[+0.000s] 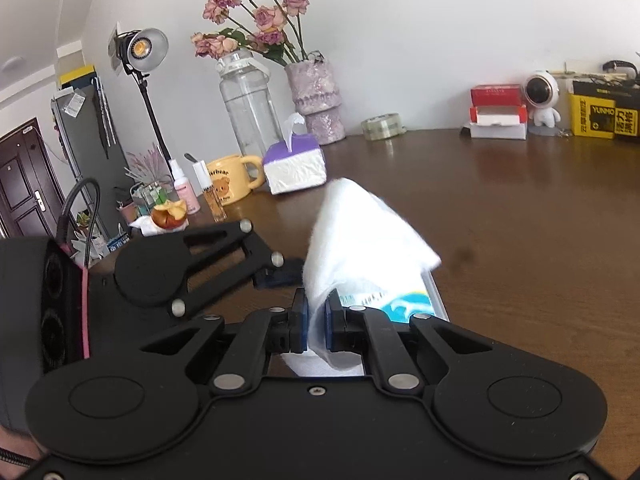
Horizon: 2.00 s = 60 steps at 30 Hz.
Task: Clean container
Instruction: 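Press and rub the tissue over the lid with the right gripper, then wipe the lid again with the tissue in the right gripper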
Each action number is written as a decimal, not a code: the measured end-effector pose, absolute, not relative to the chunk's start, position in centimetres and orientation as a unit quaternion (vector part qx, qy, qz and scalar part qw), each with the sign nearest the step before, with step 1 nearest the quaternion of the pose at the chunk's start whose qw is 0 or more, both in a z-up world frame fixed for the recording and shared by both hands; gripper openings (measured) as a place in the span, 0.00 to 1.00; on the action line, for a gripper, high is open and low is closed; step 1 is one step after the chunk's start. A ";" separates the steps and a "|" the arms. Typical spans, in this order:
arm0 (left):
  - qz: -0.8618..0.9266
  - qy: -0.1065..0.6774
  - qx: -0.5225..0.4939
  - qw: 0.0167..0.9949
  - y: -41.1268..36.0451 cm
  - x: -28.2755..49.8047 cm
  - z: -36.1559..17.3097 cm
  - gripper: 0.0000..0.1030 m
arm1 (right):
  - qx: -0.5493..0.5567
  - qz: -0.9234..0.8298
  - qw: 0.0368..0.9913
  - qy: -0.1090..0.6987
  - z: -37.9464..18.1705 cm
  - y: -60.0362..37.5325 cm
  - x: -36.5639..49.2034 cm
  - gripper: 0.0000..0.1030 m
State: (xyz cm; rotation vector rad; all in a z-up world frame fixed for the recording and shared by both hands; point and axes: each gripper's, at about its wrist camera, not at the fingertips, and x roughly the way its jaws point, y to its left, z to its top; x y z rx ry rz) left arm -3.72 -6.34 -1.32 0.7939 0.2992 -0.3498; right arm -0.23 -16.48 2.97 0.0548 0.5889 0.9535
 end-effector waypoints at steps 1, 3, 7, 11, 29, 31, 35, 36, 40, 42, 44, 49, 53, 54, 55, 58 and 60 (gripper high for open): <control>-0.169 0.144 0.383 0.896 -6.3 -3.5 -1.4 0.55 | 0.026 0.450 0.847 0.283 2.7 -16.9 -0.5 0.08; -0.172 0.143 0.384 0.896 -6.2 -3.2 -1.4 0.55 | 0.027 0.447 0.846 0.289 2.2 -17.8 -1.1 0.08; -0.173 0.142 0.384 0.896 -6.1 -2.4 -1.6 0.55 | 0.033 0.446 0.846 0.289 2.0 -18.1 -1.3 0.08; -0.173 0.142 0.384 0.896 -6.9 -2.0 -1.4 0.55 | 0.032 0.459 0.844 0.277 2.6 -17.0 -0.7 0.08; -0.177 0.140 0.386 0.895 -7.4 0.8 -1.8 0.55 | 0.040 0.452 0.844 0.286 2.2 -18.6 -2.1 0.08; -0.177 0.140 0.386 0.895 -7.7 1.0 -1.9 0.55 | 0.038 0.453 0.845 0.281 2.5 -18.4 -1.8 0.08; -0.178 0.140 0.386 0.894 -7.9 1.7 -1.9 0.55 | 0.035 0.440 0.855 0.273 3.2 -18.3 -0.3 0.08; -0.179 0.139 0.386 0.894 -7.9 1.9 -1.9 0.55 | 0.034 0.435 0.858 0.271 3.3 -18.4 0.0 0.08; -0.180 0.140 0.385 0.894 -7.8 1.6 -2.0 0.55 | 0.038 0.403 0.873 0.273 3.3 -19.2 1.6 0.08; -0.180 0.140 0.385 0.894 -7.9 1.2 -2.0 0.55 | 0.045 0.390 0.877 0.277 3.1 -19.6 2.1 0.08; -0.179 0.139 0.385 0.895 -7.7 -1.6 -2.0 0.55 | 0.050 0.386 0.878 0.280 2.9 -19.8 2.2 0.08; -0.179 0.138 0.385 0.895 -7.0 -3.4 -1.9 0.55 | 0.044 0.421 0.863 0.276 3.1 -18.7 0.5 0.08; -0.179 0.138 0.386 0.895 -6.9 -3.6 -1.9 0.55 | 0.035 0.449 0.850 0.274 3.4 -17.7 -0.8 0.08; -0.179 0.138 0.386 0.895 -6.9 -3.6 -1.9 0.55 | 0.033 0.450 0.849 0.273 3.5 -17.7 -1.0 0.08; -0.179 0.138 0.386 0.895 -6.9 -3.6 -1.9 0.55 | 0.033 0.449 0.850 0.273 3.4 -17.8 -1.0 0.08; -0.179 0.137 0.386 0.895 -7.0 -3.7 -1.9 0.55 | 0.035 0.432 0.859 0.273 3.3 -18.4 -0.5 0.07; -0.179 0.137 0.386 0.895 -7.1 -3.7 -1.9 0.55 | 0.041 0.411 0.868 0.276 3.1 -19.1 0.2 0.07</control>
